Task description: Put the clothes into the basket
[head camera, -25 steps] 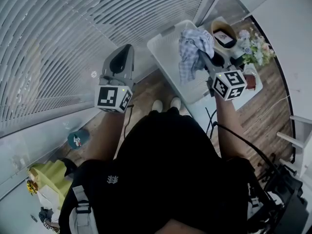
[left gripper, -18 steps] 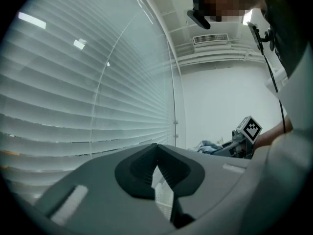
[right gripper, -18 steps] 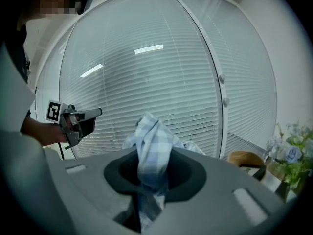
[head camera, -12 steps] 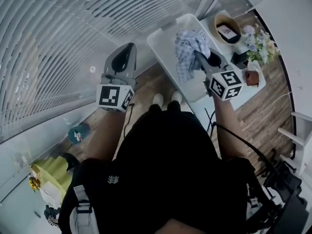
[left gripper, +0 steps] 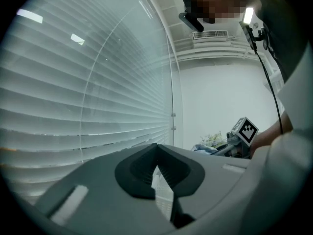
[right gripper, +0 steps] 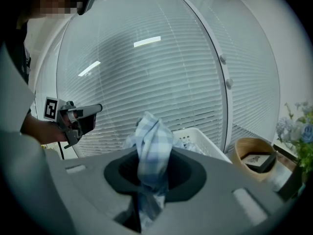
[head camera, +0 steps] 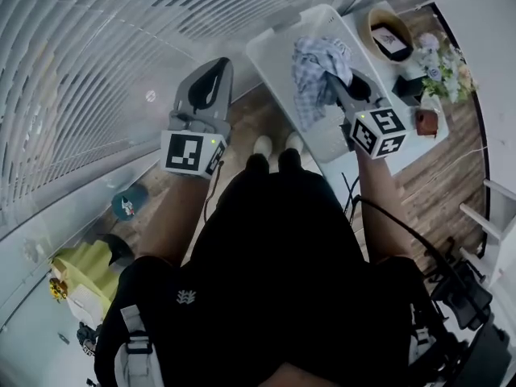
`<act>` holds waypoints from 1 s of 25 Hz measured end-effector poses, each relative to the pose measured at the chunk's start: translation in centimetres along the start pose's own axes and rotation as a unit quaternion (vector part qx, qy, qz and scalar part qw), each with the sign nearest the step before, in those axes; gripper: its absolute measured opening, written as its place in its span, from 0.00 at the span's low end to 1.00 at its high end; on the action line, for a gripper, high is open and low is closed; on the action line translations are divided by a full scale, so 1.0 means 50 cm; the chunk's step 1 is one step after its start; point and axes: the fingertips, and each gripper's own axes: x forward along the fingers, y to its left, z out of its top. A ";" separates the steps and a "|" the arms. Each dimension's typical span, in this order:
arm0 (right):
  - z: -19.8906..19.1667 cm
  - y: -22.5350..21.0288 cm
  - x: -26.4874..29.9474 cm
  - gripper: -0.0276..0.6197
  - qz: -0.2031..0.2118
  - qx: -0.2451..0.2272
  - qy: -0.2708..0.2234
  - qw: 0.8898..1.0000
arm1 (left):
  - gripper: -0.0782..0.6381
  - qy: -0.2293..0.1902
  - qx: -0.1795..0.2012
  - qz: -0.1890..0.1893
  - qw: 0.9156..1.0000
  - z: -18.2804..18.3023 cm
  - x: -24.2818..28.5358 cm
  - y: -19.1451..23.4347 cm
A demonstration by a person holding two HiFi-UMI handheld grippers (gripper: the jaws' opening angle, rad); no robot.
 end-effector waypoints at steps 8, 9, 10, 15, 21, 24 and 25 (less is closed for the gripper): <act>-0.028 -0.019 0.035 0.19 0.004 0.010 0.013 1.000 | 0.12 0.012 0.003 -0.001 1.000 -0.021 0.020 0.006; -0.032 -0.019 0.038 0.19 0.004 0.012 0.015 1.000 | 0.12 0.013 0.003 -0.001 1.000 -0.024 0.021 0.005; -0.037 -0.020 0.041 0.19 0.005 0.013 0.017 1.000 | 0.12 0.015 0.004 -0.002 1.000 -0.026 0.022 0.005; -0.064 -0.026 0.053 0.19 0.002 0.022 0.028 0.999 | 0.12 0.022 0.001 -0.002 1.000 -0.042 0.023 0.006; -0.096 -0.059 0.069 0.19 -0.006 0.032 0.034 0.999 | 0.12 0.036 -0.002 -0.010 0.999 -0.080 0.030 -0.003; -0.107 -0.070 0.081 0.19 -0.008 0.036 0.036 0.999 | 0.12 0.045 -0.005 -0.005 0.999 -0.096 0.027 0.002; -0.112 -0.072 0.086 0.19 -0.008 0.036 0.038 0.999 | 0.12 0.048 -0.005 -0.003 0.999 -0.102 0.027 0.004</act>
